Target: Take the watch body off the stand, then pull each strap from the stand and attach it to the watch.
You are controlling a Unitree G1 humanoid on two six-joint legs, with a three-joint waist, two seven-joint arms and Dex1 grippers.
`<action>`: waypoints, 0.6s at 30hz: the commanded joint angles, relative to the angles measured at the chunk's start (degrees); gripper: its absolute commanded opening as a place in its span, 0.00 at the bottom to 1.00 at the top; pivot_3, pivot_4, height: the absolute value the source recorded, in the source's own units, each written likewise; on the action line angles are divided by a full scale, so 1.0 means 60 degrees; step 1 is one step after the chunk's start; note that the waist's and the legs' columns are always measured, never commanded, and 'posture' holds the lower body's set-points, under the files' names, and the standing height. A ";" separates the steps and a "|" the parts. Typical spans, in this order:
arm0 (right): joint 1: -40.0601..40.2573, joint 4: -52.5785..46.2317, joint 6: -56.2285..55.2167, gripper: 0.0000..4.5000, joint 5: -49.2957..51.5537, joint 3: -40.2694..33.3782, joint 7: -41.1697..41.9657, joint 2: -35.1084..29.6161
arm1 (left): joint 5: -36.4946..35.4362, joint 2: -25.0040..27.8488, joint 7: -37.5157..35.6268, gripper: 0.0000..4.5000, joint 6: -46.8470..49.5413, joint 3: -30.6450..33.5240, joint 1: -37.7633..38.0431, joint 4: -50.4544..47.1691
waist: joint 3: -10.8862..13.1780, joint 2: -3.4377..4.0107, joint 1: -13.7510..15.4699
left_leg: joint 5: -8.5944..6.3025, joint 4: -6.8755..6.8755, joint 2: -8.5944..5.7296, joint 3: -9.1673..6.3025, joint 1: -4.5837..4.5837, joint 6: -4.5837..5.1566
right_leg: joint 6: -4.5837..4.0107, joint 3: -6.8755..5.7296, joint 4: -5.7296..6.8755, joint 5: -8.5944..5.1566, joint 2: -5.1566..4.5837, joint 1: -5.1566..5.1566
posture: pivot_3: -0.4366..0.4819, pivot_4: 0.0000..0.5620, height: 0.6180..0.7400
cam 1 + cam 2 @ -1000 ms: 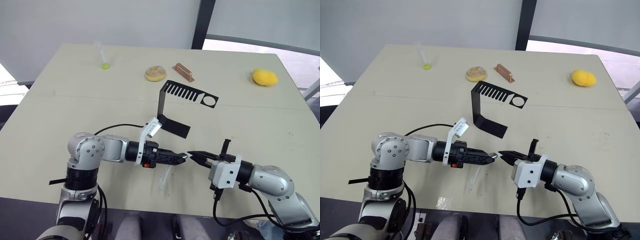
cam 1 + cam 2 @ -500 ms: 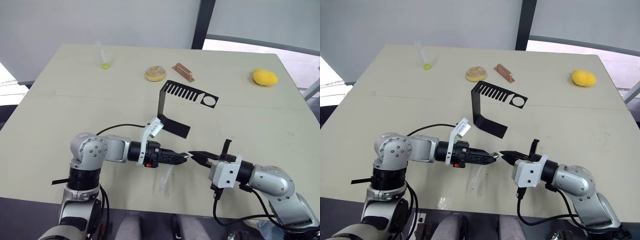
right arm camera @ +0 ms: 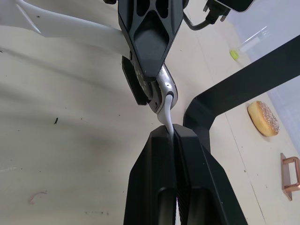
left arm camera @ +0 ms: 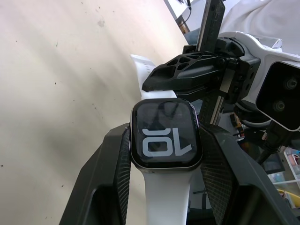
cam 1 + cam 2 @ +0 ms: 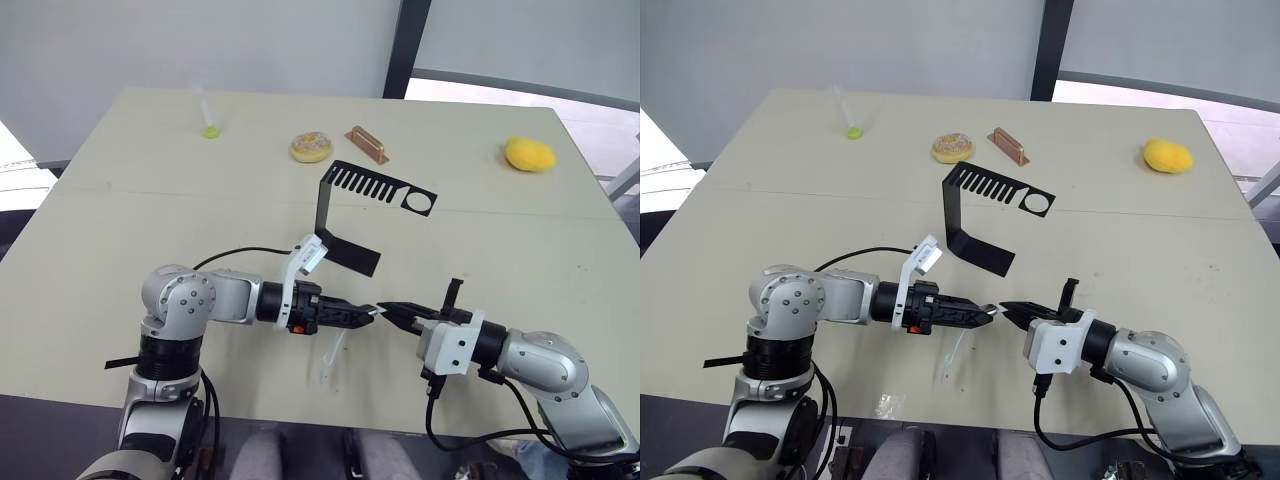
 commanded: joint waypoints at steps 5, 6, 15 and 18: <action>0.0297 -0.0703 0.0144 0.00 0.0846 0.0034 0.0191 -0.0083 | -0.0286 -0.0179 -0.0454 0.36 -0.0559 -0.0337 -0.0049 -0.0544 | 0.0000 0.0000 0.0003 | 0.0000 0.0000 0.0000 0.0000 0.0000 0.0000 | 0.0000 0.0000 0.0000 0.0000 0.0000 0.0000 | 0.48 0.27 1.00; 0.0392 -0.0655 0.0084 0.00 0.0913 -0.0092 0.0166 -0.0126 | -0.0333 -0.0120 -0.0548 0.36 -0.0631 -0.0334 -0.0026 -0.0581 | 0.0000 0.0000 0.0003 | 0.0000 0.0000 0.0000 0.0000 0.0000 0.0000 | 0.0000 0.0000 0.0000 0.0000 0.0000 0.0000 | 0.48 0.27 1.00; 0.1831 0.0036 -0.1110 0.95 0.1641 -0.2159 0.0529 -0.1360 | -0.0218 0.2165 -0.3172 0.36 -0.2546 -0.0455 0.0580 -0.0849 | 0.0000 0.0000 -0.0023 | 0.0003 -0.0009 0.0001 0.0009 0.0009 -0.0006 | -0.0001 0.0009 -0.0004 0.0000 0.0006 0.0003 | 0.48 0.27 1.00; 0.2180 0.0150 -0.1346 0.99 0.2099 -0.2769 0.0510 -0.1365 | 0.0910 0.2892 -0.4883 0.36 -0.5227 -0.0792 0.1009 -0.0834 | 0.0001 -0.0001 0.0002 | 0.0003 -0.0009 0.0001 0.0010 0.0007 -0.0006 | -0.0001 0.0008 -0.0013 0.0000 0.0003 0.0007 | 0.48 0.27 1.00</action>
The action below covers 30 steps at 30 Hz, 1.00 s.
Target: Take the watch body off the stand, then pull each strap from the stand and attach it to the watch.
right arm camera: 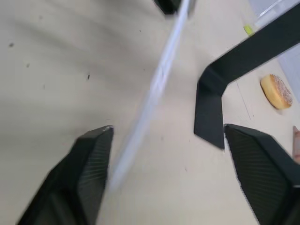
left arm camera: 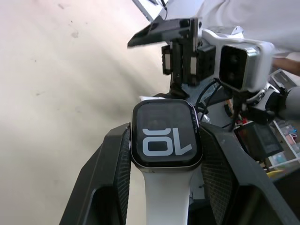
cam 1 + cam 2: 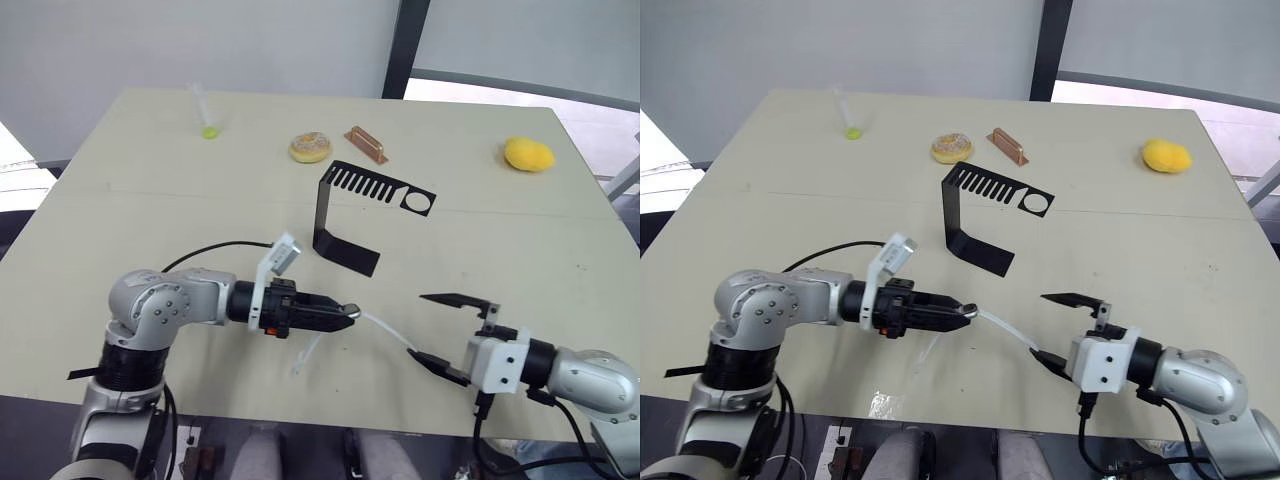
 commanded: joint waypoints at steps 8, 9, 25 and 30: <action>0.2593 -0.1089 0.0973 0.99 0.3520 -0.3201 -0.0024 0.0890 | 0.4717 0.1122 -0.5405 0.36 -1.2214 -0.0377 0.1359 0.1528 | 0.0000 0.0001 0.0027 | -0.0009 -0.0019 0.0003 0.0014 0.0000 0.0015 | -0.0001 0.0006 -0.0035 0.0000 -0.0001 0.0011 | 0.48 0.27 1.00; 0.2881 -0.1176 0.1266 0.99 0.3951 -0.3427 0.0103 0.0904 | 0.4738 0.1206 -0.5651 0.36 -1.2615 -0.0320 0.1355 0.1686 | -0.0001 0.0001 0.0019 | -0.0011 -0.0016 0.0004 0.0014 0.0000 0.0020 | -0.0001 0.0006 -0.0035 0.0000 -0.0002 0.0013 | 0.48 0.27 1.00; 0.4437 -0.2069 0.2714 0.99 0.5353 -0.4354 0.0582 0.1422 | 0.6812 -0.1486 -0.3379 0.36 -1.0247 -0.3462 -0.0554 0.2835 | -0.0004 0.0007 0.0159 | -0.0072 0.0005 -0.0004 0.0020 0.0001 0.0127 | 0.0021 0.0039 -0.0034 0.0005 0.0010 0.0020 | 0.48 0.27 1.00; 0.4727 -0.2244 0.2761 0.99 0.5307 -0.4323 0.0720 0.1565 | 0.7999 -0.1650 -0.2978 0.36 -1.0774 -0.4236 -0.0533 0.3524 | -0.0005 0.0008 0.0100 | -0.0067 0.0007 0.0001 0.0014 0.0004 0.0118 | 0.0017 0.0043 -0.0013 0.0003 0.0018 0.0009 | 0.48 0.27 1.00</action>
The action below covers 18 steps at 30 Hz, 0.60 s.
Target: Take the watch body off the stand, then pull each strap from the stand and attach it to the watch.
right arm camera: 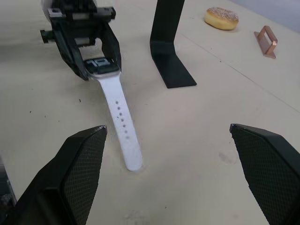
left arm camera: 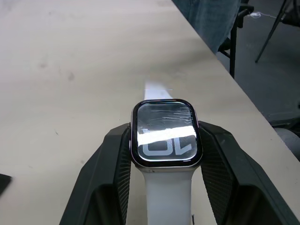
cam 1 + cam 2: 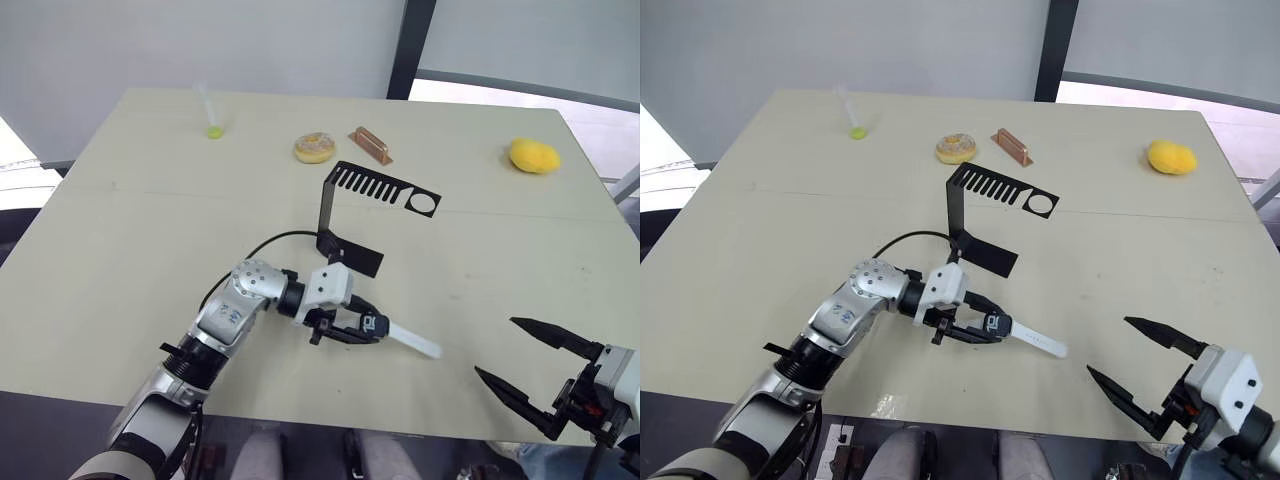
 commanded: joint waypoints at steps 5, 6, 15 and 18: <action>0.0358 -0.0287 0.0022 0.99 0.0051 -0.0127 0.0335 0.0180 | 0.1074 0.0002 0.0721 0.36 -0.0204 -0.0352 0.0272 0.0100 | 0.0000 0.0000 0.0000 | 0.0000 -0.0001 -0.0002 -0.0004 -0.0002 0.0000 | 0.0000 -0.0003 -0.0003 0.0000 -0.0009 0.0004 | 0.48 0.27 1.00; 0.0364 -0.0243 0.0039 0.99 0.0043 -0.0093 0.0385 0.0161 | 0.1138 0.0074 0.0734 0.36 -0.0211 -0.0364 0.0342 0.0049 | 0.0000 0.0000 0.0000 | 0.0000 0.0000 -0.0002 -0.0003 -0.0002 0.0000 | 0.0000 -0.0004 -0.0003 0.0000 -0.0010 0.0004 | 0.48 0.27 1.00; -0.0485 0.0741 0.0105 1.00 -0.0063 0.0153 0.1051 -0.0345 | 0.0076 0.0239 0.0826 0.90 -0.0621 0.0888 0.1283 -0.1033 | 0.0000 0.0001 -0.0070 | 0.0000 0.0002 -0.0002 -0.0003 0.0001 -0.0001 | 0.0000 -0.0006 0.0001 0.0000 -0.0015 0.0006 | 0.48 0.27 1.00; -0.0820 0.1227 0.0042 1.00 -0.0047 -0.0117 0.1399 -0.0629 | -0.0763 0.0898 0.0773 0.99 -0.1190 0.2392 0.2117 -0.1636 | 0.0000 0.0000 -0.0124 | 0.0001 -0.0001 0.0004 -0.0005 0.0004 -0.0001 | 0.0000 -0.0009 0.0005 0.0000 -0.0012 0.0004 | 0.48 0.27 1.00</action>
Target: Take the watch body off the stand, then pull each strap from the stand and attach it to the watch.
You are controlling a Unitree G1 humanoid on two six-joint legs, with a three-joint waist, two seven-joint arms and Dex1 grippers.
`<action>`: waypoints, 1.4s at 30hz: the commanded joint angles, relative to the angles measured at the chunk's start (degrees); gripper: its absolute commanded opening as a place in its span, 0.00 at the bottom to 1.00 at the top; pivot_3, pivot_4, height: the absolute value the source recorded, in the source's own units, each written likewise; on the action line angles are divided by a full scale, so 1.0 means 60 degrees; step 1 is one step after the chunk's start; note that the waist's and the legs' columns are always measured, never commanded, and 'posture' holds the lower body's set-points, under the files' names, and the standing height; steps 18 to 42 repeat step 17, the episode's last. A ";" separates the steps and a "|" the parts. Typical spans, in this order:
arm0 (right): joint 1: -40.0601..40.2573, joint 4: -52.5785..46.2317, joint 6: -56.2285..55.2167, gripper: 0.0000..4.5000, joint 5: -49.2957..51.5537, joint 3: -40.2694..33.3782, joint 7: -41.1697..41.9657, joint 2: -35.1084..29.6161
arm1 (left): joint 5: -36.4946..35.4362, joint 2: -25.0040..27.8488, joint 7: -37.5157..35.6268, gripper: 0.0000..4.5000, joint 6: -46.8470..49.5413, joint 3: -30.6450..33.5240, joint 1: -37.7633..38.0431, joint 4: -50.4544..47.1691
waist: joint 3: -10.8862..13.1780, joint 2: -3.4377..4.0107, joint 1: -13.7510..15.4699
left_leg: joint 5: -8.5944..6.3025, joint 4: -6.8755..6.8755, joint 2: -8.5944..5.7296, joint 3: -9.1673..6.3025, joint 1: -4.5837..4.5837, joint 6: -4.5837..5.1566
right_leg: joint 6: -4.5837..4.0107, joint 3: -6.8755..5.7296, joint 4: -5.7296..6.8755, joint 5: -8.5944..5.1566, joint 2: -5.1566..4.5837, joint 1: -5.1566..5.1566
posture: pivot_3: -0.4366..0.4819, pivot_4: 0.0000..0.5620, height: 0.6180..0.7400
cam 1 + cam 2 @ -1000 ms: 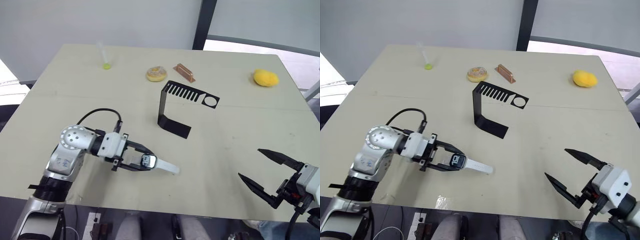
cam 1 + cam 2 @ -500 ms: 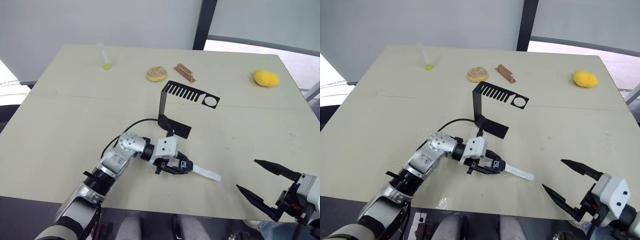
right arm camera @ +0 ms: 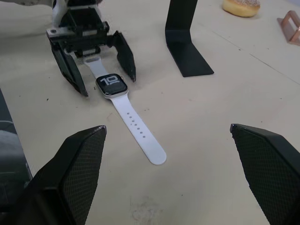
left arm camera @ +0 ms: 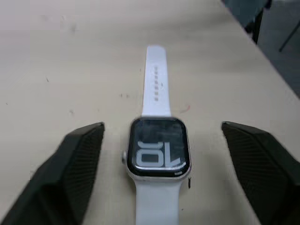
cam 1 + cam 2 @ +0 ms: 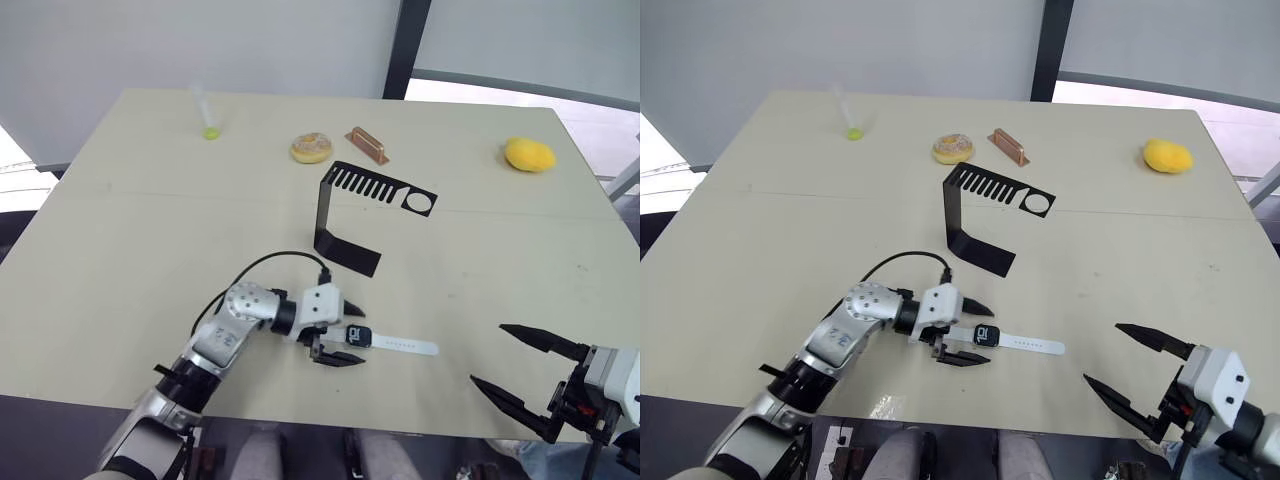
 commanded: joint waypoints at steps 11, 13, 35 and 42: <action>-0.1089 0.2573 -0.0866 1.00 -0.0331 -0.1534 0.1788 -0.1235 | -0.1523 0.3913 0.0398 0.99 -0.1060 0.7025 0.4856 -0.1221 | -0.0001 0.0003 0.0065 | -0.0017 -0.0017 -0.0007 -0.0012 0.0014 0.0022 | -0.0007 -0.0029 -0.0050 -0.0004 -0.0057 0.0035 | 0.48 0.27 1.00; -0.1333 0.2523 -0.0710 1.00 -0.0366 -0.1439 0.1696 -0.1298 | -0.1534 0.3899 0.0600 0.99 -0.1072 0.7217 0.4985 -0.1156 | -0.0001 0.0003 0.0093 | -0.0021 -0.0018 -0.0009 -0.0026 0.0009 0.0021 | -0.0007 -0.0043 -0.0057 -0.0003 -0.0063 0.0040 | 0.48 0.27 1.00; -0.1774 0.2385 -0.0533 1.00 -0.0583 -0.1024 0.1356 -0.1191 | -0.1140 0.3916 0.1154 0.99 -0.1598 0.7184 0.4621 -0.0583 | -0.0001 0.0003 0.0064 | -0.0025 -0.0024 -0.0005 -0.0028 0.0008 0.0016 | -0.0007 -0.0046 -0.0057 -0.0004 -0.0053 0.0037 | 0.48 0.27 1.00; -0.1774 0.2385 -0.0533 1.00 -0.0583 -0.1024 0.1356 -0.1191 | -0.1140 0.3916 0.1154 0.99 -0.1598 0.7184 0.4621 -0.0583 | -0.0001 0.0003 0.0064 | -0.0025 -0.0024 -0.0005 -0.0028 0.0008 0.0016 | -0.0007 -0.0046 -0.0057 -0.0004 -0.0053 0.0037 | 0.48 0.27 1.00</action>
